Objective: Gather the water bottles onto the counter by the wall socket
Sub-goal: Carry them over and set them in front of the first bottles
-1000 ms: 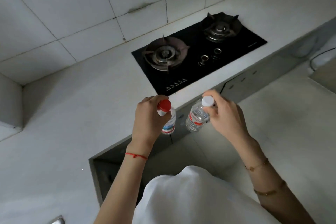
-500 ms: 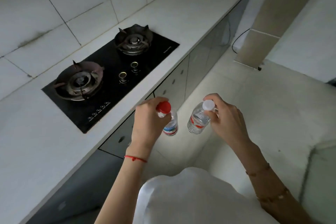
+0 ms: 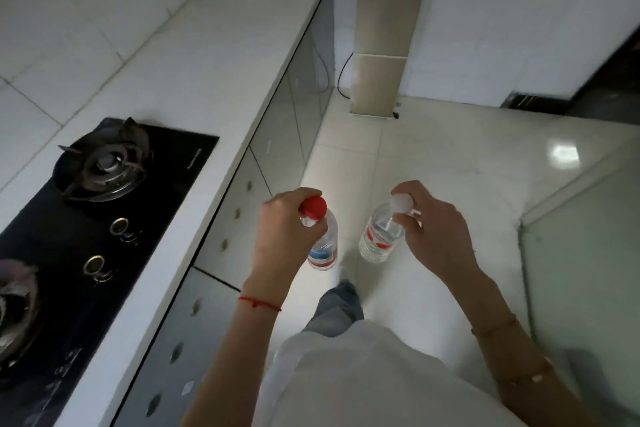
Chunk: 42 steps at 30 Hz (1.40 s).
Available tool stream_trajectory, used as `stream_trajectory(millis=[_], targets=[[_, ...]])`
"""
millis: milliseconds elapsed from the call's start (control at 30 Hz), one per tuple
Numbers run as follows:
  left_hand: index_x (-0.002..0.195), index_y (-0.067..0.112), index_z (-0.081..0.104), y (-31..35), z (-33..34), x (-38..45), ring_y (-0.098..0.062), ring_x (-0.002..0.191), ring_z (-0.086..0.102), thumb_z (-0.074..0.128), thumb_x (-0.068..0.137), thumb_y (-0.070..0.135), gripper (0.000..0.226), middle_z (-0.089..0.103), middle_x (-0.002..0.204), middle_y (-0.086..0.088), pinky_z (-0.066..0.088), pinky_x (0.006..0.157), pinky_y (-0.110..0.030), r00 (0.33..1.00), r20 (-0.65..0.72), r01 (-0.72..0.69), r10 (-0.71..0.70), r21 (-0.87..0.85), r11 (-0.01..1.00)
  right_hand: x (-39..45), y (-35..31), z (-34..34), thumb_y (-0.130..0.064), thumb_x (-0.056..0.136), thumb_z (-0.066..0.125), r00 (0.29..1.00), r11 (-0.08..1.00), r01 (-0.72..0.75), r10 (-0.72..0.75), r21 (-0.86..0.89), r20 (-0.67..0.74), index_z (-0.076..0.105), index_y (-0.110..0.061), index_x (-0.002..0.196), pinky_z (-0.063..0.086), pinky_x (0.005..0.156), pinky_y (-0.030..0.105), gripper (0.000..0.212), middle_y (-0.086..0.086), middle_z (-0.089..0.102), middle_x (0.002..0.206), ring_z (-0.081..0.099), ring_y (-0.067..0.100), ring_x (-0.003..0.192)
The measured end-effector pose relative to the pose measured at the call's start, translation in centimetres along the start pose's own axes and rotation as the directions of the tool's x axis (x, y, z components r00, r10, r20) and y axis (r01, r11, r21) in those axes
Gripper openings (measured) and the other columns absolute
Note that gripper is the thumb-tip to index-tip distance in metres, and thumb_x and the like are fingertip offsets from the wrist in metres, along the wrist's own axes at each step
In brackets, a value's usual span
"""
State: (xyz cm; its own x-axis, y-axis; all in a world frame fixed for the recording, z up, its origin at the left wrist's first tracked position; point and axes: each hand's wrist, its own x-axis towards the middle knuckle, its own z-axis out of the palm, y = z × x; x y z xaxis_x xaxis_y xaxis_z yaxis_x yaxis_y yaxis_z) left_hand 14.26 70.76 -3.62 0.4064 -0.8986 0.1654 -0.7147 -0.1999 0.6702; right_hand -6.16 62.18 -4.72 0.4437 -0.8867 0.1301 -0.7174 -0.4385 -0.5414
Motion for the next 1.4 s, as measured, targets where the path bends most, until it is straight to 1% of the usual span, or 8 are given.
stream_trajectory(millis=[300, 433, 600, 767, 1000, 1167, 1300, 1400], targets=[[0.107, 0.02, 0.069, 2.6, 5.6, 18.3, -0.012, 0.084, 0.066, 0.08, 0.066, 0.017, 0.043, 0.073, 0.098, 0.001, 0.054, 0.085, -0.031, 0.991, 0.071, -0.108, 0.11, -0.035, 0.994, 15.0, 5.6, -2.3, -0.015, 0.083, 0.063, 0.987, 0.989, -0.146, 0.145, -0.003, -0.072, 0.045, -0.032, 0.106, 0.052, 0.067, 0.036, 0.034, -0.003, 0.068, 0.088, 0.067, 0.025, 0.08], [0.109, 0.017, 0.069, 4.1, 7.9, 26.0, -0.015, 0.084, 0.067, 0.081, 0.066, 0.016, 0.045, 0.073, 0.099, -0.001, 0.056, 0.084, -0.036, 0.984, 0.063, -0.162, 0.165, -0.048, 0.986, 21.6, 7.9, -3.1, -0.015, 0.083, 0.065, 0.978, 0.984, -0.178, 0.177, 0.009, -0.11, 0.048, -0.03, 0.107, 0.049, 0.063, 0.028, 0.033, -0.007, 0.068, 0.089, 0.067, 0.022, 0.077], [0.11, 0.014, 0.069, 5.6, 10.7, 34.6, -0.018, 0.088, 0.068, 0.082, 0.068, 0.019, 0.044, 0.073, 0.102, -0.006, 0.055, 0.086, -0.038, 0.978, 0.091, -0.183, 0.186, -0.039, 0.982, 29.4, 10.9, -4.0, -0.014, 0.084, 0.066, 0.973, 0.98, -0.199, 0.198, 0.007, -0.119, 0.05, -0.023, 0.11, 0.042, 0.064, 0.019, 0.032, 0.0, 0.07, 0.094, 0.067, 0.022, 0.076], [0.11, 0.011, 0.069, 6.4, 14.2, 42.4, -0.019, 0.087, 0.069, 0.083, 0.067, 0.018, 0.046, 0.073, 0.103, -0.008, 0.056, 0.087, -0.036, 0.98, 0.104, -0.165, 0.168, -0.036, 0.986, 37.9, 14.5, -4.6, -0.019, 0.086, 0.064, 0.978, 0.983, -0.181, 0.178, -0.021, -0.108, 0.053, -0.019, 0.115, 0.044, 0.07, 0.021, 0.031, 0.002, 0.07, 0.101, 0.068, 0.024, 0.083], [0.112, 0.016, 0.069, 7.4, 19.1, 52.9, -0.014, 0.09, 0.066, 0.082, 0.067, 0.023, 0.047, 0.073, 0.104, -0.004, 0.049, 0.089, -0.023, 0.997, 0.049, -0.067, 0.065, 0.031, 0.997, 51.7, 19.6, -5.6, -0.018, 0.086, 0.065, 0.998, 0.999, -0.045, 0.045, -0.001, -0.037, 0.053, -0.017, 0.114, 0.053, 0.08, 0.031, 0.031, 0.005, 0.07, 0.101, 0.068, 0.026, 0.083], [0.115, 0.018, 0.067, 8.9, 21.4, 60.6, -0.016, 0.095, 0.065, 0.081, 0.07, 0.025, 0.048, 0.071, 0.11, -0.003, 0.05, 0.091, -0.027, 0.997, -0.055, 0.063, -0.06, 0.054, 0.997, 62.8, 22.9, -6.4, -0.02, 0.083, 0.068, 0.992, 0.992, 0.126, -0.125, -0.021, 0.018, 0.055, -0.02, 0.11, 0.041, 0.069, 0.011, 0.03, 0.003, 0.072, 0.094, 0.069, 0.02, 0.076], [0.113, 0.016, 0.068, 9.6, 22.0, 65.9, -0.019, 0.093, 0.067, 0.082, 0.068, 0.02, 0.048, 0.072, 0.107, -0.006, 0.053, 0.09, -0.032, 0.974, -0.177, 0.147, -0.14, 0.032, 0.989, 70.9, 23.8, -5.9, -0.019, 0.083, 0.068, 0.969, 0.97, 0.243, -0.243, 0.006, 0.056, 0.054, -0.021, 0.104, 0.046, 0.07, 0.017, 0.025, -0.002, 0.07, 0.084, 0.065, 0.014, 0.069], [0.112, 0.015, 0.069, 9.4, 22.0, 69.5, -0.019, 0.091, 0.068, 0.082, 0.068, 0.018, 0.046, 0.073, 0.105, -0.006, 0.055, 0.087, -0.037, 0.958, -0.24, 0.176, -0.158, 0.055, 0.983, 76.4, 23.8, -5.1, -0.017, 0.085, 0.066, 0.939, 0.944, 0.325, -0.329, 0.047, 0.101, 0.056, -0.017, 0.105, 0.041, 0.06, 0.007, 0.022, -0.003, 0.067, 0.079, 0.056, 0.007, 0.063]])
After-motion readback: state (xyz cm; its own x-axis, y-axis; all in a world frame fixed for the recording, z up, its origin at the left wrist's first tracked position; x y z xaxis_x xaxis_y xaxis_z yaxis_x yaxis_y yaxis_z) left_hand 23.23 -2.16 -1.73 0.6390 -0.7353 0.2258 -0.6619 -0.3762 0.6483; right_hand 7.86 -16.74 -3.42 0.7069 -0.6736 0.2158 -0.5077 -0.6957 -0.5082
